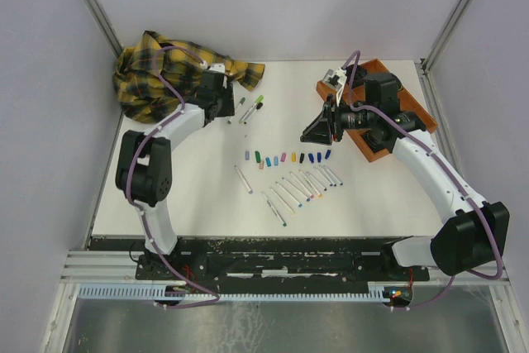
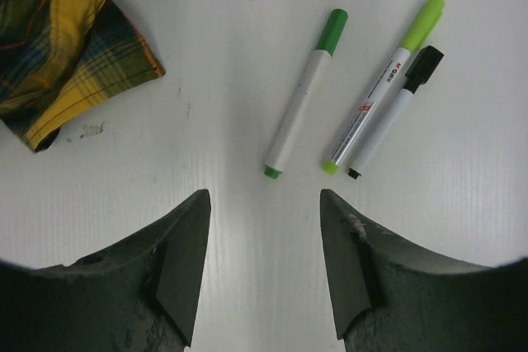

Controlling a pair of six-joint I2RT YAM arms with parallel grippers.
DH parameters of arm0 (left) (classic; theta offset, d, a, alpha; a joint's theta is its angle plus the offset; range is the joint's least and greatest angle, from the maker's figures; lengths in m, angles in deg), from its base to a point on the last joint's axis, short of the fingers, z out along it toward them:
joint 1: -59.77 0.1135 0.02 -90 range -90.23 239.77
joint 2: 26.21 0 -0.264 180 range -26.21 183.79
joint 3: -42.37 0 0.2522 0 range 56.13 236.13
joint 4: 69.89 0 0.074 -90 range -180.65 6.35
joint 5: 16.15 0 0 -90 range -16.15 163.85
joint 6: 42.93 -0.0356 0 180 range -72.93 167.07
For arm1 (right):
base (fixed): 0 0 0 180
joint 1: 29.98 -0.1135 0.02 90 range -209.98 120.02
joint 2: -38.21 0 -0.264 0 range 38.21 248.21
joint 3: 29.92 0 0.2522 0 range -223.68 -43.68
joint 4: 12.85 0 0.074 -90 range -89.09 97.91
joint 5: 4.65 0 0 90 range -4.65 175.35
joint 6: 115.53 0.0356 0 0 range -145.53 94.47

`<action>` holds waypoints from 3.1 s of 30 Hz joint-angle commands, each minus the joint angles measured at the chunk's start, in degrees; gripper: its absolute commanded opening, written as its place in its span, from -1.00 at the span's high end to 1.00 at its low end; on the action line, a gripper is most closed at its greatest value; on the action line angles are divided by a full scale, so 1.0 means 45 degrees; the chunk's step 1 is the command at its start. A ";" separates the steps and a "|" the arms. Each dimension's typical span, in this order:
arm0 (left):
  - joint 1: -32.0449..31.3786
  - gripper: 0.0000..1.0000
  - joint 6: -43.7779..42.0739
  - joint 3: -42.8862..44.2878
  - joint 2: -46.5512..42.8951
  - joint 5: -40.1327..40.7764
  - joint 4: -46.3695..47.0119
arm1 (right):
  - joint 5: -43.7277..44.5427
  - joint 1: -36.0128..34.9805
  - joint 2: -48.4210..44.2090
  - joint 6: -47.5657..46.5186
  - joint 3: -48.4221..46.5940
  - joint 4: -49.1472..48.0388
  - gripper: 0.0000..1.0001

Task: Open the pen caps
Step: Adjust the pen at the center of the board, then pick up the pen from the center of the board.

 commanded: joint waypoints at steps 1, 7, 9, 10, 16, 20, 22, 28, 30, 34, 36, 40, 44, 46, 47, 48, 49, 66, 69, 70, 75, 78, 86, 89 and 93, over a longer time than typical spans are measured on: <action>0.0023 -0.25 -0.2220 0.2259 0.1682 -0.0917 -0.1520 | -0.0358 0.0097 -0.0318 -0.0408 -0.0030 -0.0179 0.15; 0.0261 -0.35 -0.2787 0.5263 0.4143 -0.1423 -0.3082 | -0.0450 0.0118 0.0001 -0.0537 -0.0082 -0.0014 0.15; 0.0300 -0.36 -0.2892 0.6164 0.4860 -0.1406 -0.3760 | -0.0458 0.0104 0.0079 -0.0511 -0.0093 0.0018 0.15; 0.0318 -0.36 -0.2931 0.6549 0.5186 -0.1422 -0.3986 | -0.0461 0.0117 0.0116 -0.0504 -0.0090 0.0028 0.15; 0.0405 -0.08 -0.3042 0.7449 0.5964 -0.1597 -0.4476 | -0.0494 0.0156 0.0194 -0.0500 -0.0097 0.0041 0.14; 0.0455 0.08 -0.2987 0.7579 0.6433 -0.2040 -0.4614 | -0.0544 0.0159 0.0262 -0.0481 -0.0100 0.0031 0.14; 0.0473 0.12 -0.2967 0.7557 0.6483 -0.2204 -0.4636 | -0.0547 0.0158 0.0270 -0.0464 -0.0107 0.0030 0.14; 0.0568 0.32 -0.2870 0.7458 0.6565 -0.2418 -0.4655 | -0.0579 0.0177 0.0270 -0.0461 -0.0099 0.0030 0.13; 0.0606 0.41 -0.2867 0.7392 0.6555 -0.2402 -0.4675 | -0.0611 0.0201 0.0269 -0.0451 -0.0116 0.0035 0.13; 0.0654 0.68 -0.2783 0.7139 0.6328 -0.2300 -0.4670 | -0.0666 0.0197 0.0285 -0.0442 -0.0091 0.0030 0.13; 0.0656 0.81 -0.2772 0.6817 0.6166 -0.2203 -0.4553 | -0.0698 0.0197 0.0294 -0.0423 -0.0092 0.0030 0.13; 0.0653 0.94 -0.2708 0.5536 0.4712 -0.1756 -0.3732 | -0.0770 0.0204 0.0337 -0.0355 -0.0091 0.0009 0.12; 0.0649 0.94 -0.2349 0.3682 0.2953 -0.1381 -0.2512 | -0.0861 0.0197 0.0348 -0.0199 -0.0061 -0.0083 0.12; 0.0641 0.95 -0.2077 0.2636 0.2011 -0.1309 -0.1813 | -0.0970 0.0191 0.0348 -0.0169 -0.0049 -0.0110 0.12; 0.0637 0.94 -0.1909 0.2085 0.1510 -0.1308 -0.1477 | -0.0987 0.0196 0.0345 -0.0168 -0.0041 -0.0124 0.12; 0.0636 0.95 -0.1677 0.1484 0.0979 -0.1332 -0.1108 | -0.1025 0.0202 0.0332 -0.0180 -0.0025 -0.0153 0.12; 0.0636 0.95 -0.1476 0.0906 0.0478 -0.1413 -0.0752 | -0.1067 0.0199 0.0301 -0.0160 0.0009 -0.0188 0.12; 0.0173 0.94 0.3914 -1.0834 -1.0041 -0.6034 0.7982 | -0.1782 0.0196 0.0135 0.3112 0.1674 -0.4696 0.11; -0.0244 0.94 0.5127 -1.2218 -1.1580 -0.6092 0.9350 | -0.1731 0.0197 0.0222 0.5104 0.2542 -0.7267 0.09; -0.0450 0.94 0.5439 -1.2582 -1.1983 -0.6063 0.9737 | -0.1677 0.0197 0.0258 0.5649 0.2744 -0.7896 0.08; -0.2336 0.94 0.6331 -1.3649 -1.3111 -0.4943 1.1341 | -0.1725 0.0113 0.0440 0.7789 0.3501 -1.0603 0.02; -0.3824 0.94 0.6413 -1.3842 -1.3009 -0.3966 1.2231 | -0.1577 0.0060 0.0352 0.7796 0.3643 -1.0733 0.00; -0.6202 0.94 0.6737 -1.4169 -1.1353 -0.2449 1.5347 | -0.1096 -0.0503 0.0305 0.8501 0.4303 -1.2342 -0.07; -0.6760 0.95 0.6723 -1.4040 -1.0717 -0.2050 1.6229 | -0.0971 -0.0739 0.0260 0.8534 0.4394 -1.2428 -0.15; -0.7388 0.94 0.6723 -1.3860 -0.9950 -0.1557 1.7201 | -0.0682 -0.1014 0.0171 0.9060 0.4779 -1.3468 -0.17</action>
